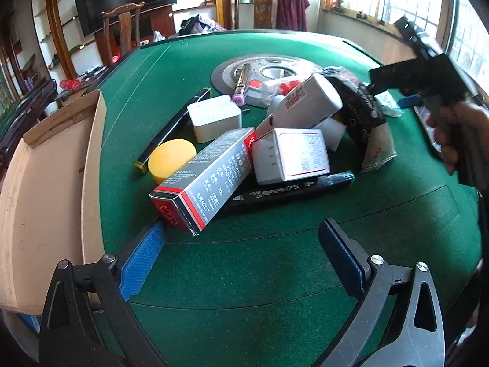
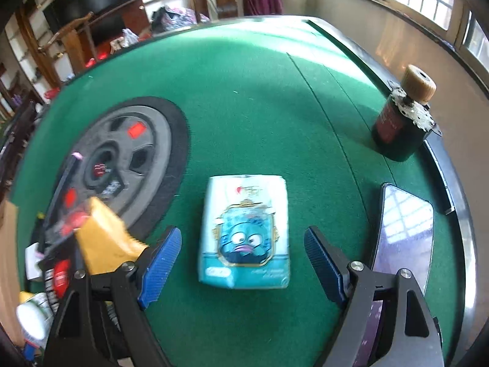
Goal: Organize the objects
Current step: 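Reach the right gripper to the blue cartoon snack pack and grasp it, then grasp the black marker with the left gripper while the right holds the snack pack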
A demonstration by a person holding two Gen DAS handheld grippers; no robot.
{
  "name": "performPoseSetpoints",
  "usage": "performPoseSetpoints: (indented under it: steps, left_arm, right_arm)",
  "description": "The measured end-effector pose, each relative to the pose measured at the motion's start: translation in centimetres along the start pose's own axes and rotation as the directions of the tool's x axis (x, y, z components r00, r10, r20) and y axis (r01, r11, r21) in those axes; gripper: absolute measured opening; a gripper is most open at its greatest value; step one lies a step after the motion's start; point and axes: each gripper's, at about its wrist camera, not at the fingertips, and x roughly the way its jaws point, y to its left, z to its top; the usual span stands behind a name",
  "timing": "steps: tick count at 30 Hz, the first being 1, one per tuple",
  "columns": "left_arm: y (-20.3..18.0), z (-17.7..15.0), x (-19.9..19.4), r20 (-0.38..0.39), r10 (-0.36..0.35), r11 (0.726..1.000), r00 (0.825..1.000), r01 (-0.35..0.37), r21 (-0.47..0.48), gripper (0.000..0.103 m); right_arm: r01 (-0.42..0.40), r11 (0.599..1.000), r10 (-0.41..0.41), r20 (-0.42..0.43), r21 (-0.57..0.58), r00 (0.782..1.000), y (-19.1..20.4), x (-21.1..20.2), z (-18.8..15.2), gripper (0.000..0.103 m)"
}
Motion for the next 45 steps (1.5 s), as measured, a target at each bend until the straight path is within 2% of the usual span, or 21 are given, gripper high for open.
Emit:
performPoseSetpoints:
  steps: [1, 2, 3, 4, 7, 9, 10, 11, 12, 16, 18, 20, 23, 27, 29, 37, 41, 45]
  left_arm:
    - [0.0, 0.0, -0.1, 0.007, 0.003, 1.000, 1.000, -0.003, 0.002, 0.100]
    - [-0.1, 0.0, -0.2, 0.009, 0.001, 1.000, 1.000, -0.001, 0.004, 0.100]
    - [-0.1, -0.1, -0.2, 0.008, -0.003, 1.000, 1.000, 0.003, 0.007, 0.100]
    - [-0.1, 0.0, -0.3, 0.008, -0.003, 1.000, 1.000, 0.003, 0.009, 0.100]
    - [-0.2, -0.2, -0.7, 0.023, -0.016, 1.000, 1.000, 0.016, 0.009, 0.097]
    - [0.1, -0.3, -1.0, 0.031, -0.027, 1.000, 0.999, 0.027, 0.004, 0.095]
    - [0.2, -0.2, -1.3, 0.028, -0.023, 1.000, 0.999, 0.023, 0.017, 0.090]
    - [0.2, 0.0, -1.5, 0.021, -0.020, 0.999, 1.000, 0.020, 0.032, 0.080]
    - [0.3, 0.3, -1.9, 0.019, -0.024, 0.999, 1.000, 0.023, 0.047, 0.077]
    - [2.2, 3.6, -3.4, 0.012, -0.055, 0.992, 0.998, 0.053, 0.116, 0.073]
    - [4.0, 5.7, -2.9, -0.005, -0.020, 0.989, 1.000, 0.020, 0.150, 0.062]
    - [6.4, 8.0, -1.4, -0.060, -0.012, 0.990, 0.998, 0.020, 0.140, 0.037]
    - [9.8, 10.5, 0.9, -0.121, -0.085, 0.992, 0.989, 0.096, 0.083, 0.024]
    - [10.8, 11.4, 4.0, -0.208, -0.090, 0.988, 0.974, 0.113, 0.101, 0.023]
    - [10.2, 11.2, 4.8, -0.241, -0.120, 0.980, 0.963, 0.154, 0.125, 0.020]
    - [8.9, 11.3, 7.2, -0.322, -0.127, 0.966, 0.938, 0.191, 0.176, 0.018]
    - [8.5, 11.3, 8.7, -0.345, -0.089, 0.969, 0.934, 0.162, 0.187, 0.018]
    - [8.3, 11.7, 9.3, -0.320, -0.089, 0.980, 0.943, 0.140, 0.139, 0.014]
  right_arm:
    - [-0.008, 1.000, 0.008, 0.008, 0.001, 1.000, -0.1, 0.1, -0.1, 0.083]
    - [-0.001, 1.000, 0.001, 0.027, -0.010, 1.000, 0.0, 0.1, -0.2, 0.071]
    - [0.035, 0.999, -0.034, 0.038, -0.028, 0.999, 0.2, 0.1, -0.3, 0.065]
    - [0.053, 0.998, -0.051, 0.046, -0.042, 0.998, 0.4, 0.0, -0.4, 0.049]
    - [0.015, 0.997, -0.009, 0.087, -0.075, 0.996, 0.9, -0.3, -1.4, 0.038]
    - [0.011, 0.996, 0.001, 0.123, -0.093, 0.992, 1.0, -0.5, -1.9, 0.035]
    - [-0.006, 0.995, 0.020, 0.134, -0.098, 0.991, 0.9, -0.9, -2.0, 0.034]
    - [-0.028, 0.995, 0.043, 0.159, -0.096, 0.986, 0.7, -1.7, -2.0, 0.034]
    - [-0.042, 0.995, 0.060, 0.199, -0.093, 0.978, 0.6, -2.5, -2.1, 0.033]
    - [-0.127, 0.990, 0.139, 0.250, -0.062, 0.958, -0.5, -4.0, -1.9, 0.034]
    - [-0.149, 0.987, 0.160, 0.266, -0.060, 0.951, -0.7, -4.5, -1.9, 0.034]
    - [-0.160, 0.985, 0.171, 0.269, -0.060, 0.948, -0.6, -4.7, -1.7, 0.034]
    - [-0.176, 0.982, 0.187, 0.268, -0.067, 0.945, -0.2, -4.7, -1.2, 0.034]
    - [-0.187, 0.979, 0.201, 0.261, -0.076, 0.944, 0.0, -4.6, -1.2, 0.034]
    - [-0.187, 0.979, 0.201, 0.255, -0.078, 0.946, 0.2, -4.4, -1.1, 0.034]
    - [-0.186, 0.978, 0.203, 0.240, -0.093, 0.949, 0.6, -4.1, -1.2, 0.034]
    - [-0.188, 0.978, 0.205, 0.236, -0.094, 0.950, 0.6, -4.0, -1.2, 0.034]
    - [-0.189, 0.977, 0.207, 0.235, -0.096, 0.950, 0.6, -4.0, -1.1, 0.034]
